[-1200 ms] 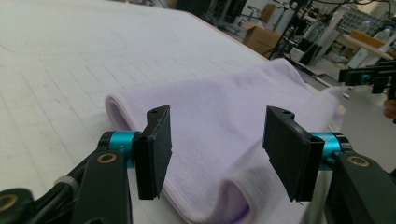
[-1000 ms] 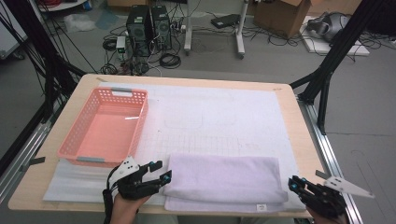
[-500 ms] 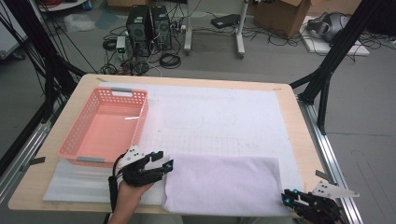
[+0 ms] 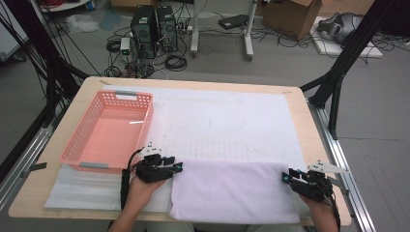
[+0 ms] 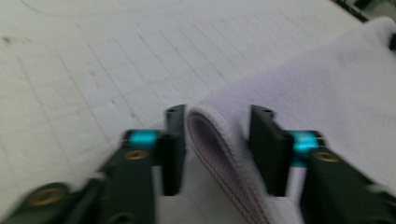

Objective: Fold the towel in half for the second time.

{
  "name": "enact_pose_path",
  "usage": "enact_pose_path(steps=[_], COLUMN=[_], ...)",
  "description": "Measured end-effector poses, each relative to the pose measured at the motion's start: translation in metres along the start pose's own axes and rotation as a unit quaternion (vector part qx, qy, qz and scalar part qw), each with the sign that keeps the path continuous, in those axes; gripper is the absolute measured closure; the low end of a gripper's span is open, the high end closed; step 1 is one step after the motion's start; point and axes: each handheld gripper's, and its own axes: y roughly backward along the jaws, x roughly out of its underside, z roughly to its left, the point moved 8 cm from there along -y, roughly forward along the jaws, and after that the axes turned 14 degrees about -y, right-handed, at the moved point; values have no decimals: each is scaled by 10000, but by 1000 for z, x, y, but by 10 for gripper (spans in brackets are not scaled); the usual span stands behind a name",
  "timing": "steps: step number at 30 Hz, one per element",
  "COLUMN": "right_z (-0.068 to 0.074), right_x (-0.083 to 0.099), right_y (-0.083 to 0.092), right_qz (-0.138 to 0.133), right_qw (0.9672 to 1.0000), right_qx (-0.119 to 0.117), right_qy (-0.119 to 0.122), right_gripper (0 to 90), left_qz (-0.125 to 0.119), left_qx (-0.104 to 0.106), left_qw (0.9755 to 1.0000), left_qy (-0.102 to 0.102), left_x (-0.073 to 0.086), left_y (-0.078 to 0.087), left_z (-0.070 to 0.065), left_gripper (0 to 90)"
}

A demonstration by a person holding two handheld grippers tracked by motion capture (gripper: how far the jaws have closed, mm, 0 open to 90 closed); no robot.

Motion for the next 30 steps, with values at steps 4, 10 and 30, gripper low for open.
enact_pose_path(steps=[4, 10, 30], right_z=[-1, -6, 0], right_x=[-12, -8, -20], right_y=[1, -7, -36], right_qz=[-293, -171, 187], right_qw=[9995, 9997, 9995], right_qx=[-113, 124, -273], right_qy=[-86, -133, 22], right_gripper=[862, 816, 739], left_qz=[-145, -166, 192], left_qx=[-158, -399, -401], left_qw=[9998, 9991, 9985], left_qy=[-63, 10, -324], left_x=[-10, -6, -12], left_y=[3, -1, -26], left_z=[4, 7, 2], left_gripper=[858, 819, 764])
